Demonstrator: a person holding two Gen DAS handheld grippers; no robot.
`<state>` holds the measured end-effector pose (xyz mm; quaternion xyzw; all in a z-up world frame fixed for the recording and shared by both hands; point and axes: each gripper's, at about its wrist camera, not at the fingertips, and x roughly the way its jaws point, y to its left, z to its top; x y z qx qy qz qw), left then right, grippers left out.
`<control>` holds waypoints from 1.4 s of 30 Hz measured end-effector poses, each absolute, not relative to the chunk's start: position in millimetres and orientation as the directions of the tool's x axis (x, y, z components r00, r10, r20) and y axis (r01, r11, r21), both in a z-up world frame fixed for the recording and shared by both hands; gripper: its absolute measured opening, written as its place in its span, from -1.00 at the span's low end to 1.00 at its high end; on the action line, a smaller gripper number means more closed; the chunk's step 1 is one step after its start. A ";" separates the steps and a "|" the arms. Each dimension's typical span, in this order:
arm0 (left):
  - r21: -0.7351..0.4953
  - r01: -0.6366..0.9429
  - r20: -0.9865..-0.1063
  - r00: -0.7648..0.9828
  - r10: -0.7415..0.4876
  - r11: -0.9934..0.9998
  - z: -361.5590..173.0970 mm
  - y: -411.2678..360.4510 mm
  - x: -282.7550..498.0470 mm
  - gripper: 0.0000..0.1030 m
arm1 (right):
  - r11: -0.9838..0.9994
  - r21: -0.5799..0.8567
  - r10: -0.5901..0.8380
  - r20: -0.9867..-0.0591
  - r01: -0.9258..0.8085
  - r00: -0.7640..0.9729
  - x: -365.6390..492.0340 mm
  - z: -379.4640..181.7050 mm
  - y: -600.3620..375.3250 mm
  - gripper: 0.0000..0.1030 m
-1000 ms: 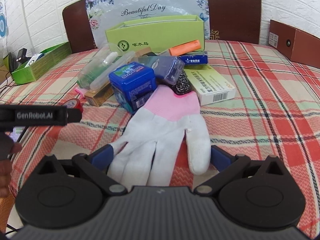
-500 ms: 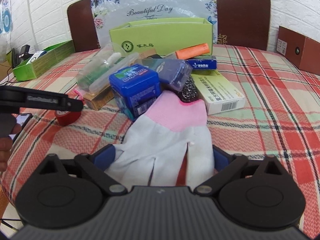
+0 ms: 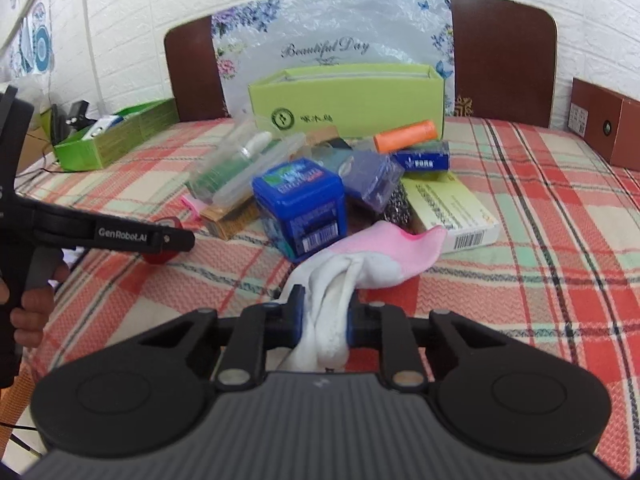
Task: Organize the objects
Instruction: 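Grasp white glove with right gripper while left grasps red tape, drop both in box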
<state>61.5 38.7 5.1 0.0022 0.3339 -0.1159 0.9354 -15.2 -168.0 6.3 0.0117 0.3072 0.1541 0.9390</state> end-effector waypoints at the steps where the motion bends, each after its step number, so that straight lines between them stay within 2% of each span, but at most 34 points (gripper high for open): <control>1: -0.086 0.236 -0.610 0.756 -0.239 0.968 13.3 39.9 57.0 -0.05 | 0.949 0.121 0.307 -0.561 -0.291 0.769 -17.9 11.8 -169.0 -0.68; 7: -0.100 0.325 -0.484 0.810 -0.331 0.940 74.4 35.1 64.0 -0.05 | 0.922 0.142 0.386 -0.430 -0.361 0.816 -15.9 61.0 -177.2 -0.70; 12: -0.086 0.350 -0.414 0.839 -0.353 0.933 117.7 16.6 108.5 -0.05 | 0.919 0.102 0.392 -0.328 -0.380 0.859 21.1 102.4 -183.1 -0.70; 16: -0.068 0.280 -0.399 0.872 -0.283 0.958 136.1 2.9 163.9 -0.05 | 0.934 0.078 0.356 -0.287 -0.349 0.889 76.5 124.3 -186.2 -0.70; 21: -0.088 0.202 -0.419 0.881 -0.220 0.975 133.8 -10.7 240.7 -0.05 | 0.947 0.102 0.320 -0.253 -0.304 0.913 159.7 132.7 -194.1 -0.69; 24: -0.065 0.173 -0.418 0.890 -0.184 0.983 124.7 -14.4 277.6 -0.05 | 0.955 0.083 0.297 -0.248 -0.285 0.922 204.1 125.4 -194.8 -0.69; 30: -0.112 0.124 -0.470 0.867 -0.163 0.986 104.9 -6.1 335.2 -0.05 | 0.966 0.090 0.259 -0.289 -0.243 0.922 275.7 97.2 -196.1 -0.69; 31: -0.114 0.111 -0.464 0.873 -0.152 0.987 101.7 -4.8 339.0 0.01 | 0.966 0.090 0.257 -0.294 -0.241 0.921 285.5 93.0 -195.3 -0.67; 32: -0.121 0.104 -0.455 0.878 -0.148 0.987 99.2 -2.8 341.4 0.38 | 0.967 0.090 0.254 -0.297 -0.238 0.920 293.3 89.5 -194.2 -0.65; 33: -0.132 0.096 -0.455 0.878 -0.147 0.987 95.3 -0.3 345.0 0.64 | 0.966 0.093 0.257 -0.296 -0.240 0.920 300.0 85.8 -192.9 -0.53; 34: -0.138 0.085 -0.456 0.879 -0.140 0.987 91.8 1.9 347.2 0.92 | 0.962 0.104 0.270 -0.292 -0.251 0.917 306.5 81.3 -192.7 -0.06; 35: -0.138 0.067 -0.451 0.884 -0.123 0.988 88.6 3.7 346.8 0.94 | 0.955 0.113 0.296 -0.301 -0.274 0.907 313.1 77.0 -191.5 0.29; 36: -0.135 0.059 -0.450 0.886 -0.114 0.989 86.0 5.4 346.7 0.94 | 0.953 0.116 0.302 -0.312 -0.280 0.901 317.6 72.2 -190.3 0.83; 37: -0.132 0.059 -0.455 0.883 -0.113 0.990 83.8 7.0 346.7 0.94 | 0.957 0.106 0.291 -0.309 -0.271 0.906 318.0 67.7 -188.7 0.92; 42: -0.111 0.048 -0.467 0.879 -0.094 0.993 80.6 8.6 339.6 0.94 | 0.960 0.025 0.273 -0.296 -0.278 0.915 304.4 61.8 -185.2 1.00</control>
